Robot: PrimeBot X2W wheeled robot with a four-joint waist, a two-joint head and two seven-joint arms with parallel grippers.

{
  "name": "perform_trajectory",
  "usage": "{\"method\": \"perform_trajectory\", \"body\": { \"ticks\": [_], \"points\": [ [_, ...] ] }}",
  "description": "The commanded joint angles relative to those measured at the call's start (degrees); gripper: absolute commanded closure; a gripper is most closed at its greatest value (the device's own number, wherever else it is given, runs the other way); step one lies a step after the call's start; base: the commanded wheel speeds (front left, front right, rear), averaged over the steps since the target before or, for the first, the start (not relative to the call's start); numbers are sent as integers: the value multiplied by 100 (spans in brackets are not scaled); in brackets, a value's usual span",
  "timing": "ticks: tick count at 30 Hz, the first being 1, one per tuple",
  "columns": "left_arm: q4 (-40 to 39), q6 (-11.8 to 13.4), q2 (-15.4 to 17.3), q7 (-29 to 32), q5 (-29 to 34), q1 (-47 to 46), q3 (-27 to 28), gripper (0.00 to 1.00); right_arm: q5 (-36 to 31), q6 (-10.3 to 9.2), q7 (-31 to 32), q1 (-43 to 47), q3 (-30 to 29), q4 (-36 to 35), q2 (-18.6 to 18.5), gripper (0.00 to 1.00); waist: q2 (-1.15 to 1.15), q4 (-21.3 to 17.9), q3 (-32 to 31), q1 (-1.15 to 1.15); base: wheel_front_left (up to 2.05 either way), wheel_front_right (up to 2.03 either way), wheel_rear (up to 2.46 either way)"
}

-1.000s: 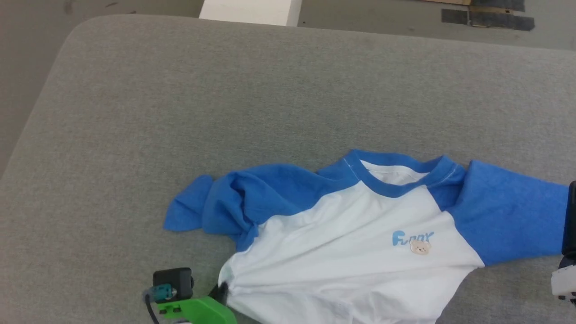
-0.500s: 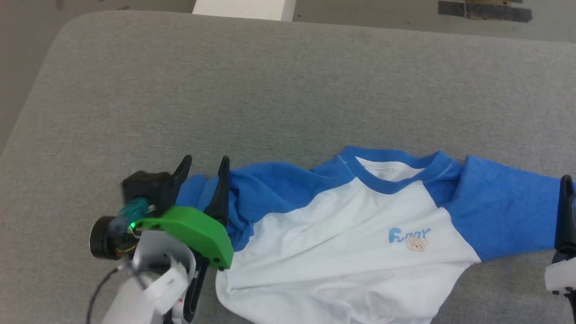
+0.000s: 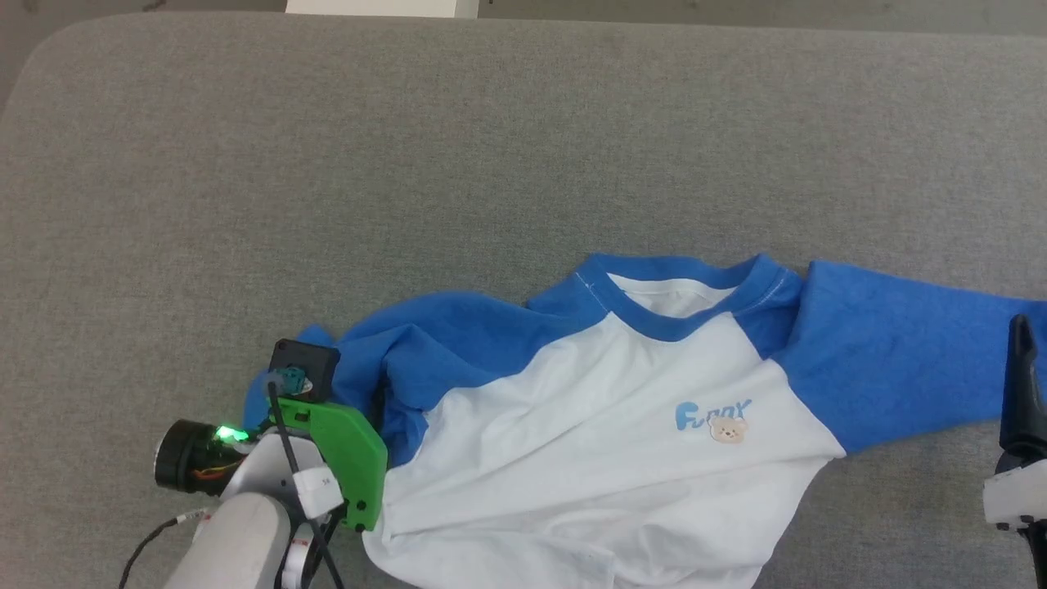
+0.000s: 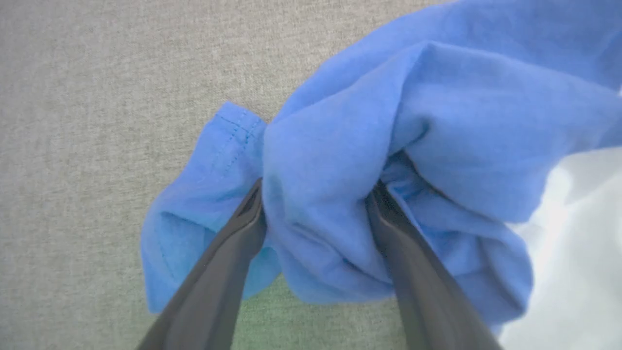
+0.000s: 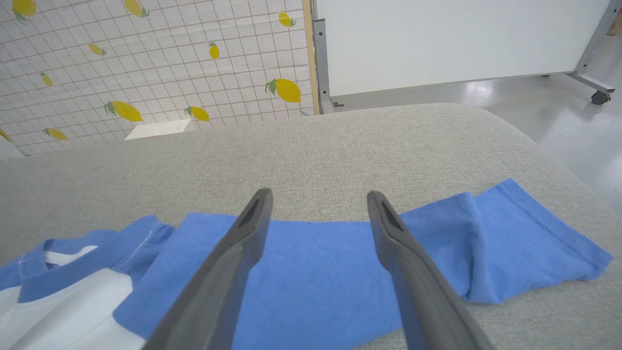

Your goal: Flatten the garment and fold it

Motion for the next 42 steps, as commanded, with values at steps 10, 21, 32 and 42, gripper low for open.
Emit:
{"method": "perform_trajectory", "body": {
  "ticks": [10,21,32,42],
  "points": [
    [-193,1081,118,-903,181,362,836,100,-11,-8,28,-78,-21,-29,3,0,0,137,-157,0,0,0,0],
    [-742,1237,-527,-1493,-648,1011,1253,0,62,-8,46,25,79,79,3,0,0,153,-325,0,0,0,0],
    [-1626,290,87,-1166,100,-301,257,0,110,-8,72,-106,100,-4,3,0,0,20,35,0,0,0,0],
    [-199,-964,264,-341,23,-1363,-645,0,88,-8,119,-286,58,-78,3,0,0,-186,550,0,0,0,0]
  ]
}}
